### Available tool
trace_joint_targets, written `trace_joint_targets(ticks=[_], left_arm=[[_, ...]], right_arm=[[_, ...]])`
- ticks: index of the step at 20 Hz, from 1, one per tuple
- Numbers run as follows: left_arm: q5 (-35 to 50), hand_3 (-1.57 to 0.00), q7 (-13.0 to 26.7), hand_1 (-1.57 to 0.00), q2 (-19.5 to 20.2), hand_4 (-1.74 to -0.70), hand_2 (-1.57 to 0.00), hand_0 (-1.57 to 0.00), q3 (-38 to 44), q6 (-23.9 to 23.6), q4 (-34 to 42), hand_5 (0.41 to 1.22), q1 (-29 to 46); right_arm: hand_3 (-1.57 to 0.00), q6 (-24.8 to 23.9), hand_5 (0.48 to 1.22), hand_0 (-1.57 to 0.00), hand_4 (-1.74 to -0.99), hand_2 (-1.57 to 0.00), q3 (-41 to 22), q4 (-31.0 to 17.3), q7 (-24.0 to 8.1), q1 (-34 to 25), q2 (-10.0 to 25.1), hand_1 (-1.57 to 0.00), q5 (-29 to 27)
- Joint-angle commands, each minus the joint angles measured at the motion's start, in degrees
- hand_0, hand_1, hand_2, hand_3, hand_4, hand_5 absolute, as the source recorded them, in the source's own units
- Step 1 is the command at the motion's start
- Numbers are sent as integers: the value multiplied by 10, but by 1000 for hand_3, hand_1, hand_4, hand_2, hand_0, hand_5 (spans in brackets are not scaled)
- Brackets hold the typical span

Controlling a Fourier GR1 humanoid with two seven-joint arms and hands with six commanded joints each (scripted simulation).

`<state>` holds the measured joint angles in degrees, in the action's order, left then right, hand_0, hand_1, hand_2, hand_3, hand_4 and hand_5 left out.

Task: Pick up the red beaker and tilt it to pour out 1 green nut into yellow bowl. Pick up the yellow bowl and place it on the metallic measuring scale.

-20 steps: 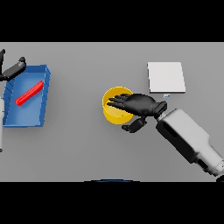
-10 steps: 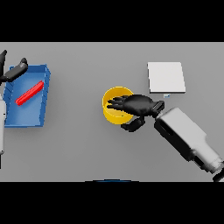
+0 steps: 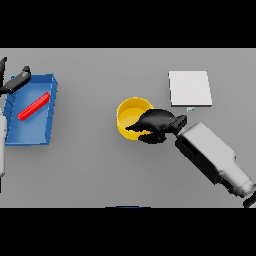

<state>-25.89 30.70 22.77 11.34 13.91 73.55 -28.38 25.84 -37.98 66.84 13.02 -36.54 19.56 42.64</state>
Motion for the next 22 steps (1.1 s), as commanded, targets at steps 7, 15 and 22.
trace_joint_targets(ticks=[7, 15, 22], left_arm=[[-1, 1, -3, 1, 0, -788, 1, 1, -2, 2, -4, 725, -2], [-1, 1, -10, 1, 2, -793, 1, 1, 0, -1, -7, 737, -5], [-2, 1, -15, 1, 12, -794, 1, 1, 3, 1, -10, 748, -7]], right_arm=[[-1212, 15, 1202, -1465, -1692, -1439, 4, 27, -19, 0, 17, -1443, -7], [-1302, 61, 1218, -1553, -1721, -1549, 35, 92, -56, -18, 57, -1549, -49], [-1279, 61, 1220, -1471, -1723, -1566, 60, 67, -76, -51, 79, -1535, -59]])
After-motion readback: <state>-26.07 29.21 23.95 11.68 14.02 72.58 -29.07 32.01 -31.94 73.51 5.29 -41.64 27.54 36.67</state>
